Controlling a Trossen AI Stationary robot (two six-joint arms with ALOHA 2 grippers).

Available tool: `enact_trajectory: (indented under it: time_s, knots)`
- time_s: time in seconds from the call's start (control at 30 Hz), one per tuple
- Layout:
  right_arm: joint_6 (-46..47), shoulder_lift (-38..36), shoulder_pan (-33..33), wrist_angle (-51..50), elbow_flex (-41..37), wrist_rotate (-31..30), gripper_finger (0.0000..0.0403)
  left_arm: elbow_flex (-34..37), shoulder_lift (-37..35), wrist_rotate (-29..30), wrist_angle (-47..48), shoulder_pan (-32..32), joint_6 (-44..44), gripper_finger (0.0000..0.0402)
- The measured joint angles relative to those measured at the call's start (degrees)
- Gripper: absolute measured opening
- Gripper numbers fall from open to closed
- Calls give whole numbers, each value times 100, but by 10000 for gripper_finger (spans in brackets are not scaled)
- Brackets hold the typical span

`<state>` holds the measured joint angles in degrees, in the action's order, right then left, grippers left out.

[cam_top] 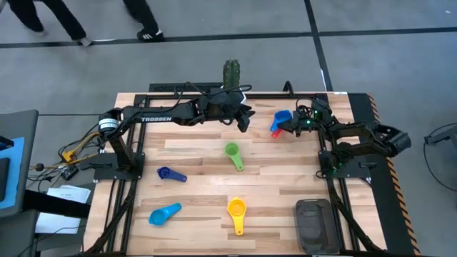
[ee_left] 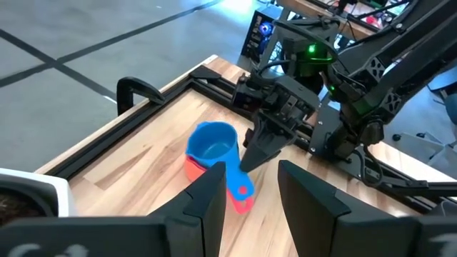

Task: Nest measuring cups in basket
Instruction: Stack the blue measuring cup on top of the red measuring cup

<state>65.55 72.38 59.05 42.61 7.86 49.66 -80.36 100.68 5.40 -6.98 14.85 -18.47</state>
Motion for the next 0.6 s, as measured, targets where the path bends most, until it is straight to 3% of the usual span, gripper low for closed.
enact_trajectory:
  time_s: [0.33,0.6]
  knots:
    - [864,-348,-13,-22,0,704,144,0,0,65,3,0,-17,116]
    - [1225,-1361,168,-804,0,561,120,0,2,299,429,-2,-81,116]
